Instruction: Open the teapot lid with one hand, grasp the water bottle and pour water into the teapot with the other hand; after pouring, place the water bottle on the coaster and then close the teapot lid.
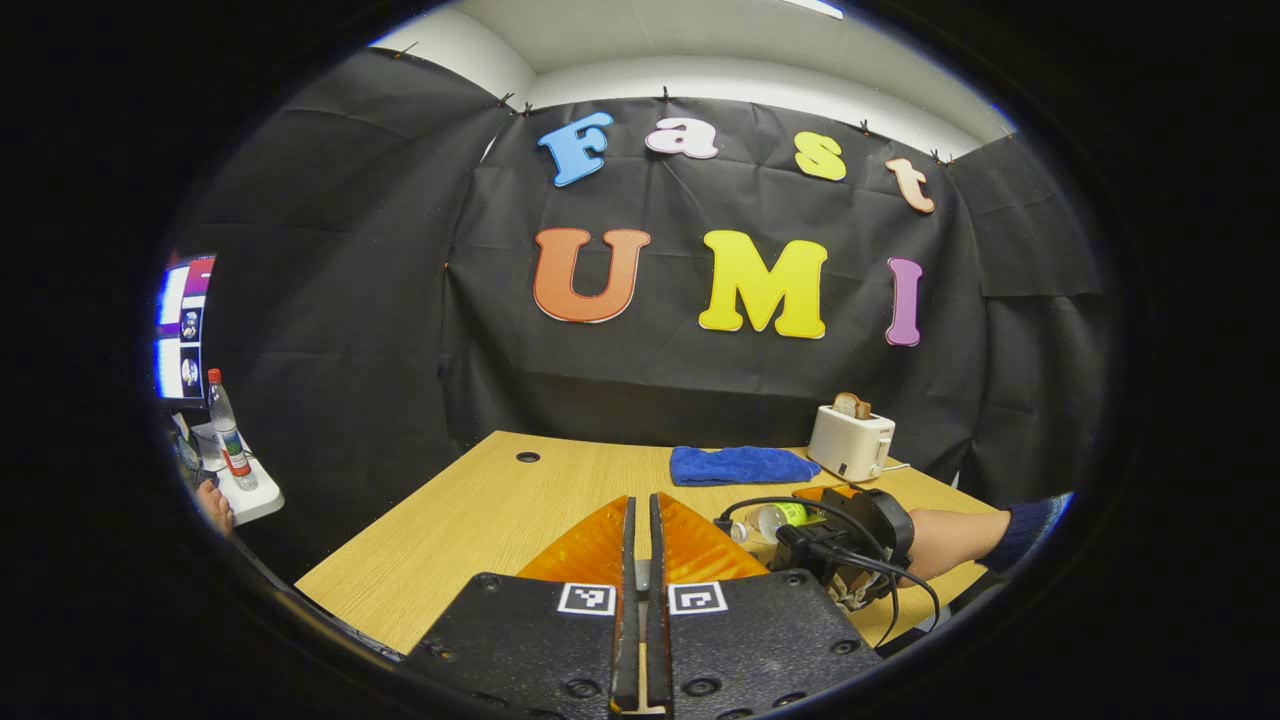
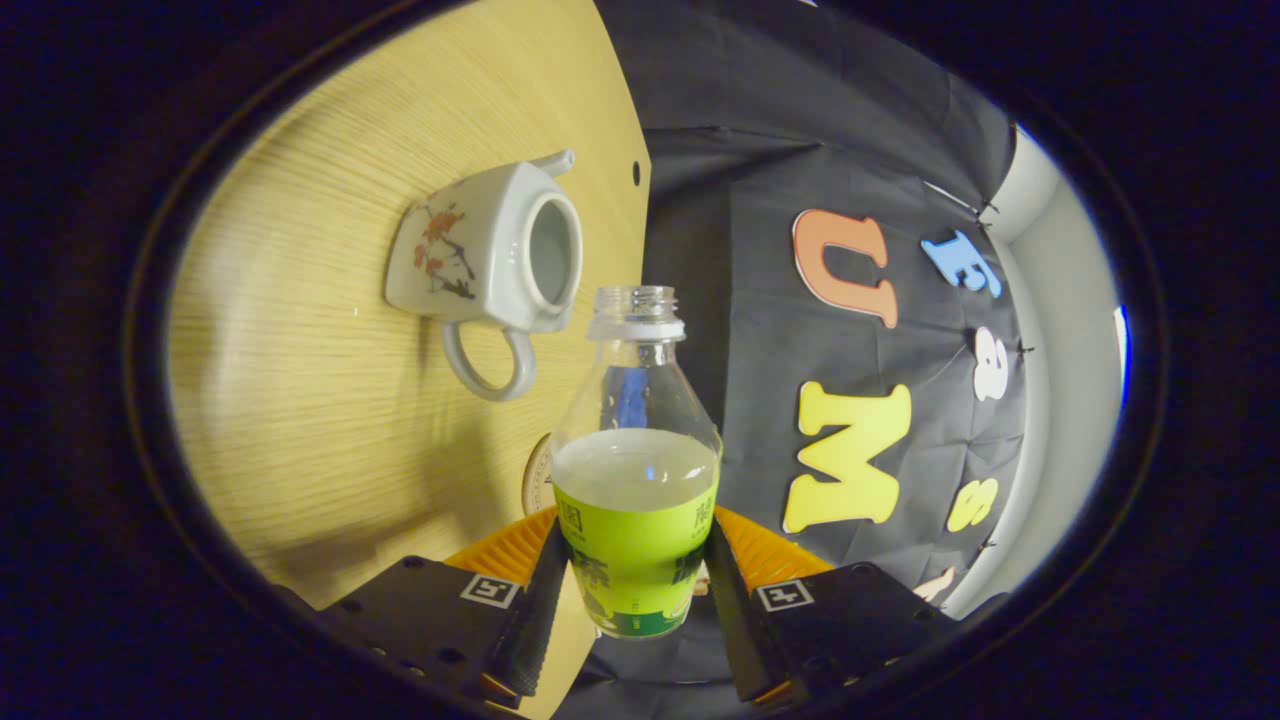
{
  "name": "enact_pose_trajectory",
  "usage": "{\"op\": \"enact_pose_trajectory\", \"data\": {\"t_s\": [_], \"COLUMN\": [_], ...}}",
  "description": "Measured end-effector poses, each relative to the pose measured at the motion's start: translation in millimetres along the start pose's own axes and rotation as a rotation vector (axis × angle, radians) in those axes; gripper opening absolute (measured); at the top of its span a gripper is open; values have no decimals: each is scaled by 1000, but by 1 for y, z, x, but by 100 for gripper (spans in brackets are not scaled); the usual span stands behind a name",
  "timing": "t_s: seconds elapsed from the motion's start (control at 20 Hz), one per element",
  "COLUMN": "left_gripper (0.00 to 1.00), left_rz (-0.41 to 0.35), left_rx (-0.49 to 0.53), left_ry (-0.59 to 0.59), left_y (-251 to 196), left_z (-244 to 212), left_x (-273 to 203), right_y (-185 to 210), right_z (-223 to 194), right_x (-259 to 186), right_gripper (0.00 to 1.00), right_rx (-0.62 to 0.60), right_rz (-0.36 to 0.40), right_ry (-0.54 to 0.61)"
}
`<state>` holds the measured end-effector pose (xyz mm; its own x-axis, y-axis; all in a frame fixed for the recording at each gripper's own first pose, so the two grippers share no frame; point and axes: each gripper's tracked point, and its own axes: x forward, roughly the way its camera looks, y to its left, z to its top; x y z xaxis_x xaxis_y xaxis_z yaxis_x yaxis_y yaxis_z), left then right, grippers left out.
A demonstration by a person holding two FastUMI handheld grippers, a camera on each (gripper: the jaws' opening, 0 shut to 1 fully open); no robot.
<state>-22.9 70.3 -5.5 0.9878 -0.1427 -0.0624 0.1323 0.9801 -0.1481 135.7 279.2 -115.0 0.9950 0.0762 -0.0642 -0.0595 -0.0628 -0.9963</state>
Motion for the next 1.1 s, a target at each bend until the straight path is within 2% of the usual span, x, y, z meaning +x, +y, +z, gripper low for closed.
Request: {"op": "enact_pose_trajectory", "data": {"t_s": [0.15,0.2,0.25,0.3,0.35,0.6,0.9,1.1], "left_gripper": [5,5,5,5,5,5,5,5], "left_rz": [-6,-8,-9,-9,-9,-15,-9,0], "left_rx": [1,3,3,5,7,12,5,4], "left_ry": [6,9,10,10,12,14,20,30], "left_y": [-1,-2,-1,-1,-2,-2,1,4], "left_z": [-3,-2,-3,-3,-3,-4,-5,-8], "left_x": [1,1,1,1,1,-1,3,3], "right_y": [2,3,-1,-11,-24,-44,-52,-57], "right_z": [4,2,2,9,12,19,28,25], "right_x": [1,1,0,-2,1,0,-5,-3], "right_gripper": [73,71,73,70,72,72,70,72], "right_rx": [-49,-69,-103,-133,-164,-291,-388,-437], "right_rz": [-31,-37,-57,-99,-141,-247,-320,-338], "right_ry": [3,13,7,-8,-13,-24,-38,-33]}}
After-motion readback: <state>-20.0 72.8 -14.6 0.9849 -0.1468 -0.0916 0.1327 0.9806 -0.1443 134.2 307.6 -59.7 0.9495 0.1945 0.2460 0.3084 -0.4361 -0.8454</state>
